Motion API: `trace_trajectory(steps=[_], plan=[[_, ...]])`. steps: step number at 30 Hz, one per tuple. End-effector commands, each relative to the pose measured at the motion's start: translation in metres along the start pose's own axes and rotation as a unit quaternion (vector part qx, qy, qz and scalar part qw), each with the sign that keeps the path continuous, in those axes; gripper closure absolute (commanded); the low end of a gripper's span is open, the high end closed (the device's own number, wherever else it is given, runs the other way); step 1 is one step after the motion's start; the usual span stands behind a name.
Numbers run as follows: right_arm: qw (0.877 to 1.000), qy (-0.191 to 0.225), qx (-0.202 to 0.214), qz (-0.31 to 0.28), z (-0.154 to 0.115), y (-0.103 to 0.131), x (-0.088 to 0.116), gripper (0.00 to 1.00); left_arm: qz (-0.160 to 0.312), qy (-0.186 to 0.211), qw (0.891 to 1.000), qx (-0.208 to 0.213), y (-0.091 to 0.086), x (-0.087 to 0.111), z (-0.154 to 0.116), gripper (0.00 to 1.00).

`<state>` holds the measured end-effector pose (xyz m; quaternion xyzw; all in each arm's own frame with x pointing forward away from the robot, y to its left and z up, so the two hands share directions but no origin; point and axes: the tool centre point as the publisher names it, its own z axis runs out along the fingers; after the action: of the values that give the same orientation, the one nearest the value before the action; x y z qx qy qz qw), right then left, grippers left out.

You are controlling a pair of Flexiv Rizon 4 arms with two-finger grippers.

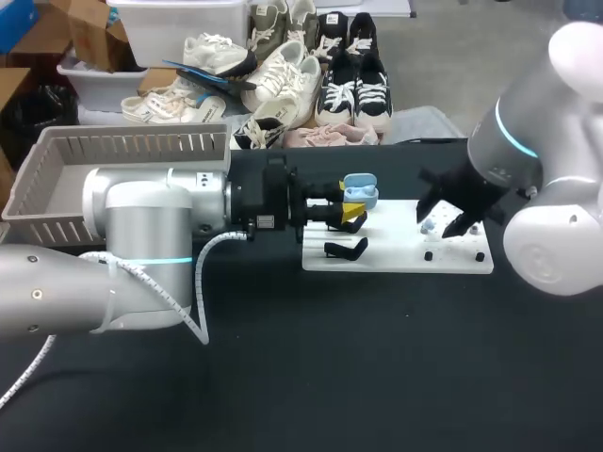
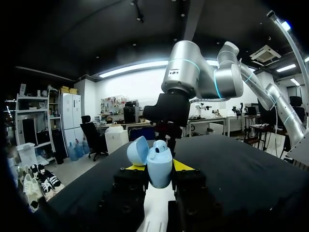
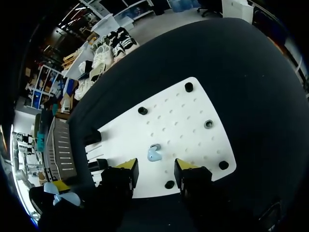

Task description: Pick up each earbud case from the left stands, insert the matching earbuds, close the lid, and place the case in the box.

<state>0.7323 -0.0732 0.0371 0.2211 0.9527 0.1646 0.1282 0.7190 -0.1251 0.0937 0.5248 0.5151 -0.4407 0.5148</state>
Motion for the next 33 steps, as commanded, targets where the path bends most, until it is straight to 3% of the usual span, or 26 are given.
trace_trajectory(steps=[1, 27, 33], plan=[[1.000, 0.001, -0.001, 0.001, 0.0059, 0.0019, 0.0013, 0.55, 0.000, -0.001, 1.000, -0.002, -0.0012, -0.0001, -0.0003, 1.00], [1.000, 0.004, 0.002, 0.001, 0.0120, 0.0057, -0.0047, 0.60, 0.000, -0.001, 1.000, -0.002, -0.0012, -0.0001, -0.0003, 1.00], [1.000, 0.006, 0.003, 0.001, 0.0145, 0.0059, -0.0052, 0.65, 0.000, -0.001, 1.000, -0.002, -0.0012, -0.0001, -0.0003, 1.00]])
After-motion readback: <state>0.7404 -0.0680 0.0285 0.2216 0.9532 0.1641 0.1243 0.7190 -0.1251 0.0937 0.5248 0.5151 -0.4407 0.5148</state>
